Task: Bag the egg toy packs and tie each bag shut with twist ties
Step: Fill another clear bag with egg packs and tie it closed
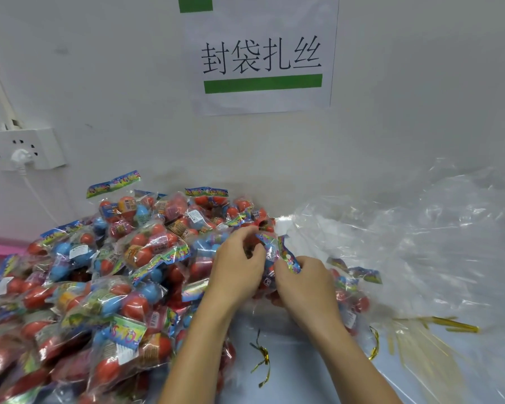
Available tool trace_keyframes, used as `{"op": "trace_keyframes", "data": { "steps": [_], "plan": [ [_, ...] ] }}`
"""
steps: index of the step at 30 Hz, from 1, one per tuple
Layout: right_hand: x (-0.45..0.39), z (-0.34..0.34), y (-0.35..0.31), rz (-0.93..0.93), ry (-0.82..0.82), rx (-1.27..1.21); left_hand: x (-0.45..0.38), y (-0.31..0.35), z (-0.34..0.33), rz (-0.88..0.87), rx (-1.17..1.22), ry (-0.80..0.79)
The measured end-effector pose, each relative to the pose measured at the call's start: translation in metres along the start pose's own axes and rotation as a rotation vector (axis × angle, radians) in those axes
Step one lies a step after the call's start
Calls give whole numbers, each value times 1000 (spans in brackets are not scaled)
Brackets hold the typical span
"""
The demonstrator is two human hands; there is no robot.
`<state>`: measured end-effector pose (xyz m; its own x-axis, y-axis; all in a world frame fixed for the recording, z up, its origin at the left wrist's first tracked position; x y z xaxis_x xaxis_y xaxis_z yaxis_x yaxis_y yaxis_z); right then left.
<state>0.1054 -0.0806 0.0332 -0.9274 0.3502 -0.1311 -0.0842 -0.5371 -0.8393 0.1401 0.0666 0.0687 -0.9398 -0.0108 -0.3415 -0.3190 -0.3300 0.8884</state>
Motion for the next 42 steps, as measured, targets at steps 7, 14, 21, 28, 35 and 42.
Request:
{"op": "trace_keyframes", "data": {
  "steps": [7,14,21,28,35,42],
  "plan": [
    [1,-2,1,16,-20,19,5,30,39,-138,92,286],
    [1,-11,2,11,-120,34,19,52,86,-158,193,536],
    [4,-13,1,28,-148,29,18,86,101,-229,119,466],
    [6,-12,-16,115,-194,-118,12,92,55,-234,-215,78],
    [10,-6,-25,150,-201,-266,21,86,26,-253,-222,6],
    [19,-13,-31,43,-364,-577,28,86,19,-165,-130,9]
  ]
}}
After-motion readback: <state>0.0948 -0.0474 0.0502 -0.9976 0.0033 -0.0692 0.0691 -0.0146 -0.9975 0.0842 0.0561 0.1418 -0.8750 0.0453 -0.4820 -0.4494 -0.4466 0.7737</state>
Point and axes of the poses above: each hand's wrist, its own x-axis away from the middle knuckle, its own z-axis out of the back of the hand, y = z × x, the point moved 10 cm from there along -x, towards the middle knuckle, and after that the axes turned 11 degrees about x, right-handed, at the moved point
